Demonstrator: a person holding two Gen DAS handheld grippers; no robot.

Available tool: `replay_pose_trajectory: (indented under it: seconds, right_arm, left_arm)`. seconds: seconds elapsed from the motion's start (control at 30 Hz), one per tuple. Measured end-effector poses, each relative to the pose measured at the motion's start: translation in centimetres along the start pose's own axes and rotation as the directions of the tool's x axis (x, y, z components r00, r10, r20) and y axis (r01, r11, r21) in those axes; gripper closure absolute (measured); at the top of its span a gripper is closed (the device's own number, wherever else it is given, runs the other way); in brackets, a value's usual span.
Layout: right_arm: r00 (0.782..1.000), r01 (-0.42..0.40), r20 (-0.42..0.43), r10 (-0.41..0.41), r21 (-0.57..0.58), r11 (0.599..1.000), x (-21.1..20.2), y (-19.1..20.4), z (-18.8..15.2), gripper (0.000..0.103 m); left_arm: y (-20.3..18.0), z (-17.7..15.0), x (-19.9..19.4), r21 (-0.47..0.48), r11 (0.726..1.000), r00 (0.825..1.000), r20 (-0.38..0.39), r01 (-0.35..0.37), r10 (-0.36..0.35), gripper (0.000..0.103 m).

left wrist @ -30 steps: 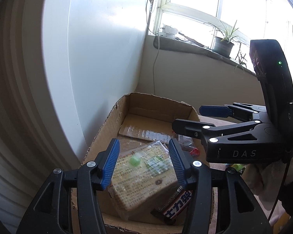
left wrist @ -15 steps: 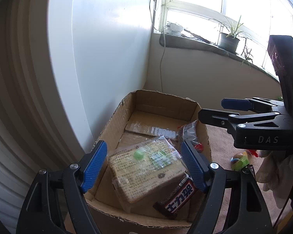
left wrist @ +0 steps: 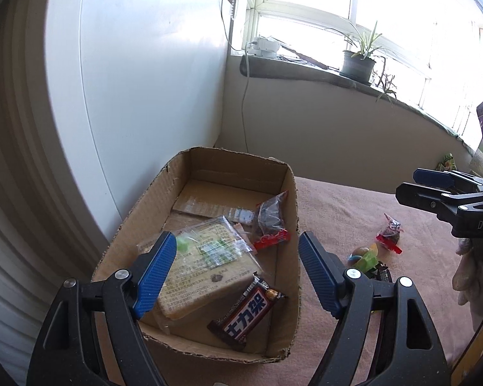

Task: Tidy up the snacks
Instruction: 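Move both open grippers back to the candy pile on the table, then grasp the red-striped pastry bag with the right gripper while the left gripper grasps the brown round candy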

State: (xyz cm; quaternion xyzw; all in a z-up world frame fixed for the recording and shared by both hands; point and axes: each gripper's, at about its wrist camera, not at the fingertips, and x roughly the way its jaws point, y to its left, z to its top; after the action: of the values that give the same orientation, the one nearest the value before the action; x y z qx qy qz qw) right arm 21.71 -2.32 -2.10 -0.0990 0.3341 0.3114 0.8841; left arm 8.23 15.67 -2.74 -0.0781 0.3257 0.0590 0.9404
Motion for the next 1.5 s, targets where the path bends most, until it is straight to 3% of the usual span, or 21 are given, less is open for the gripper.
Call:
replay_pose_trajectory:
  seconds: [0.43, 0.67, 0.83, 0.93, 1.03, 1.13, 1.27, 1.33, 1.5]
  right_arm:
    - [0.993, 0.079, -0.093, -0.072, 0.074, 0.994, -2.0, -6.1, -6.4, 0.008]
    - [0.992, 0.093, -0.097, -0.078, 0.153, 0.984, -2.0, -9.4, -7.5, 0.008]
    - [0.995, 0.044, -0.101, -0.022, 0.225, 0.973, -0.9, -10.8, -7.2, 0.008]
    - [0.995, 0.024, -0.103, 0.002, 0.247, 0.969, 0.0, -11.3, -7.0, 0.008]
    - [0.992, -0.015, -0.118, 0.052, 0.297, 0.955, 1.3, -12.1, -7.1, 0.008]
    - [0.989, -0.029, -0.129, 0.077, 0.341, 0.94, 2.3, -12.7, -7.4, 0.008]
    - [0.982, -0.07, -0.129, 0.138, 0.428, 0.901, 3.5, -13.6, -7.6, 0.009]
    - [0.977, -0.088, -0.133, 0.168, 0.467, 0.88, 4.1, -14.1, -7.7, 0.018]
    - [0.966, -0.108, -0.147, 0.213, 0.516, 0.85, 5.3, -14.2, -7.9, 0.02]
  left_arm:
    - [-5.5, -1.2, -0.8, 0.074, 0.992, 0.995, -0.014, 0.101, -0.101, 0.025]
    - [-8.3, -1.5, 0.1, 0.093, 0.981, 0.985, -0.042, 0.17, -0.166, 0.025]
    - [-10.3, -1.4, 1.7, 0.095, 0.97, 0.973, -0.081, 0.225, -0.217, 0.026]
    - [-11.1, -1.2, 3.4, 0.051, 0.964, 0.959, -0.124, 0.262, -0.254, 0.038]
    - [-12.1, -1.2, 4.8, 0.029, 0.958, 0.947, -0.16, 0.285, -0.277, 0.041]
    - [-13.1, -1.2, 6.6, 0.024, 0.956, 0.938, -0.202, 0.292, -0.282, 0.05]
    - [-13.5, -1.4, 8.8, 0.0, 0.956, 0.927, -0.247, 0.292, -0.283, 0.054]
    - [-13.7, -1.5, 9.6, 0.001, 0.959, 0.926, -0.26, 0.284, -0.274, 0.054]
    - [-14.4, -1.8, 10.8, 0.024, 0.959, 0.921, -0.287, 0.282, -0.263, 0.06]
